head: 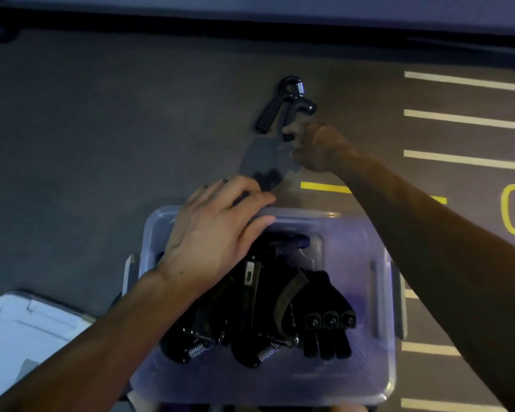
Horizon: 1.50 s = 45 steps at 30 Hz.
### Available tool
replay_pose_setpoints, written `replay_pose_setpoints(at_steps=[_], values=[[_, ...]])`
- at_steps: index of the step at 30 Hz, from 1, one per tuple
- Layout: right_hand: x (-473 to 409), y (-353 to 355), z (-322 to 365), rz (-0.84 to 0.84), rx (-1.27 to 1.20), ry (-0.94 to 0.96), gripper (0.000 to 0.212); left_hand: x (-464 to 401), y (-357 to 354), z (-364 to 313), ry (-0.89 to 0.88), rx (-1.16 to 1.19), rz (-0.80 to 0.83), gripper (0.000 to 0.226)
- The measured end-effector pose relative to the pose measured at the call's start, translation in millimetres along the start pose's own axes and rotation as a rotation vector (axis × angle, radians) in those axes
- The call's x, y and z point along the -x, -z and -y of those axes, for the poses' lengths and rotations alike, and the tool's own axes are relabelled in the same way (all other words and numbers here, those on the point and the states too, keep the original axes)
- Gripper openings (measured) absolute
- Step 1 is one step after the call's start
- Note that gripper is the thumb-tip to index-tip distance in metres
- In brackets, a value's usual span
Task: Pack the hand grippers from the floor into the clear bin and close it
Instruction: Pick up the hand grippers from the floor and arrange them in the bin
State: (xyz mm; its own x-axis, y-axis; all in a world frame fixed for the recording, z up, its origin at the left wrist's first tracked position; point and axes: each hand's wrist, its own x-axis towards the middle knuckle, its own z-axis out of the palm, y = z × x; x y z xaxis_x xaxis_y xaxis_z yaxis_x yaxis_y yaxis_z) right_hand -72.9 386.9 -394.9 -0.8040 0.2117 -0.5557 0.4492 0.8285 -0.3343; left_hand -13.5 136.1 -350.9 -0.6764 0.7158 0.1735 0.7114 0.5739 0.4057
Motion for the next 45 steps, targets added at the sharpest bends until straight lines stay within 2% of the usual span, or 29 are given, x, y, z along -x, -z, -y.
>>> replay_pose_setpoints(at_steps=[6,8,11,13,16,18,22,25,29,32,34,39,45], values=[[-31.8,-16.6,4.7,0.03,0.088,0.001,0.058,-2.1,-6.8,7.9,-0.03,0.0,0.014,0.031],[-37.5,-19.9,1.2,-0.01,0.08,0.017,0.052,-3.2,-6.4,8.5,-0.039,0.003,0.008,0.032],[-39.8,-19.9,-5.2,-0.074,0.058,0.061,0.031,-3.8,-6.0,8.6,-0.046,0.005,0.012,0.031],[-34.6,-15.3,-7.3,-0.147,0.009,0.11,0.022,-4.1,-4.9,8.1,-0.039,0.005,0.027,0.03],[-16.5,-1.3,-5.7,-0.351,-0.071,0.202,0.015,-4.5,-2.8,6.9,-0.024,0.005,0.061,0.03],[-1.8,10.2,-5.9,-0.474,-0.093,0.238,0.016,-4.1,-1.2,5.0,-0.013,0.008,0.069,0.029],[39.8,34.2,-8.1,-0.599,-0.13,0.205,0.032,1.1,1.0,-1.4,0.023,0.016,0.055,0.03],[101.9,52.9,2.7,-0.73,-0.208,0.336,0.02,12.6,1.8,-7.9,0.055,0.034,0.046,0.035],[171.8,63.2,7.6,-0.783,-0.293,0.442,0.014,29.2,4.9,-20.5,0.04,0.053,-0.008,0.032],[205.3,64.2,3.2,-0.781,-0.298,0.48,0.016,40.8,6.8,-32.8,0.002,0.089,-0.028,0.018],[222.0,64.2,-0.9,-0.741,-0.273,0.49,0.016,47.8,6.6,-39.0,-0.021,0.048,0.028,0.017],[251.8,61.0,-9.2,-0.587,-0.144,0.547,0.012,53.3,6.3,-45.5,-0.036,-0.162,0.244,0.037],[251.7,44.4,-13.4,-0.413,-0.054,0.543,0.011,52.7,5.7,-52.6,0.005,-0.251,0.297,0.05]])
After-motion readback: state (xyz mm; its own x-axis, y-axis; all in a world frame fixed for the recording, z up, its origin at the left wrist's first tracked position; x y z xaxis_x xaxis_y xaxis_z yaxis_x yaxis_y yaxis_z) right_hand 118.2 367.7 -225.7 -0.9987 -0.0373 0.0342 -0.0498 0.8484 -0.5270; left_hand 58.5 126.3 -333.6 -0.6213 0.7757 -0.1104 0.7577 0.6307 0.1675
